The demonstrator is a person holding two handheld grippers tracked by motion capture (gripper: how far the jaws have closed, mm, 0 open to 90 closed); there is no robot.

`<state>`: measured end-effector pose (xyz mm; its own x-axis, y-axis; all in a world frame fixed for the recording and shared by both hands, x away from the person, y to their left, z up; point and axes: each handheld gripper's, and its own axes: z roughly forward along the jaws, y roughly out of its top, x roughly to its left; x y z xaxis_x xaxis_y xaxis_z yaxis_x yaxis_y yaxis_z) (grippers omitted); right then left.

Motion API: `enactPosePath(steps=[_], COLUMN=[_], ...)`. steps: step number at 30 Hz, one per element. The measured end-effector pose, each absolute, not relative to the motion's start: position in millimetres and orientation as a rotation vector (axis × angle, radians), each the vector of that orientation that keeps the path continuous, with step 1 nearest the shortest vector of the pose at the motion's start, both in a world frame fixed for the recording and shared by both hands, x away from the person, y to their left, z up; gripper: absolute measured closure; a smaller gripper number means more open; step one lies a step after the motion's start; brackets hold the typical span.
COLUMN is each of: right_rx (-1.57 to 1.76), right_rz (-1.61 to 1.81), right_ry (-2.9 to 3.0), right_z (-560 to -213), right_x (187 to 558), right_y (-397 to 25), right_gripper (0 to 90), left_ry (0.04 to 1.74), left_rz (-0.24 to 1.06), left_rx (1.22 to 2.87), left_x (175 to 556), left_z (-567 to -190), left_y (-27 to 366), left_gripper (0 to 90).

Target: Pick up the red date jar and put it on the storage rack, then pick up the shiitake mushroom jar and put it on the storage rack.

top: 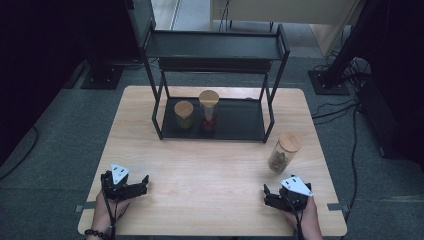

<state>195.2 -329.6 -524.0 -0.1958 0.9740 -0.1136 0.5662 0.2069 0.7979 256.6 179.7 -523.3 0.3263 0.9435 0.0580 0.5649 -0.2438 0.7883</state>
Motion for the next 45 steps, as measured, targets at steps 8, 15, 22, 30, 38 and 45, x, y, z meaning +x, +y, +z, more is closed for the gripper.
enactPosePath(steps=[8, 15, 22, 30, 38, 45], right_rx=[1.459, 1.481, 1.505, 1.524, 1.529, 1.524], right_rz=[0.817, 0.820, 0.818, 0.817, 0.842, 0.863], right_ry=[1.821, 1.799, 1.781, 1.785, 1.761, 1.764], right_z=[-524, -524, -523, -524, -523, -523], right_x=[195, 197, 201, 210, 221, 231], right_y=[-343, -349, -355, -358, -356, -353], right_gripper=[0.3, 0.3, 0.3, 0.7, 2.8, 5.5], left_ry=[1.326, 1.325, 1.324, 1.323, 1.327, 1.326], left_rz=[0.715, 0.713, 0.714, 0.714, 0.714, 0.717], left_rx=[1.919, 1.918, 1.918, 1.921, 1.923, 1.920], left_x=[256, 257, 256, 257, 257, 257], left_z=[-523, -523, -523, -523, -523, -523], left_y=[180, 180, 181, 180, 180, 180], left_gripper=[0.2, 0.3, 0.2, 0.3, 0.2, 0.2])
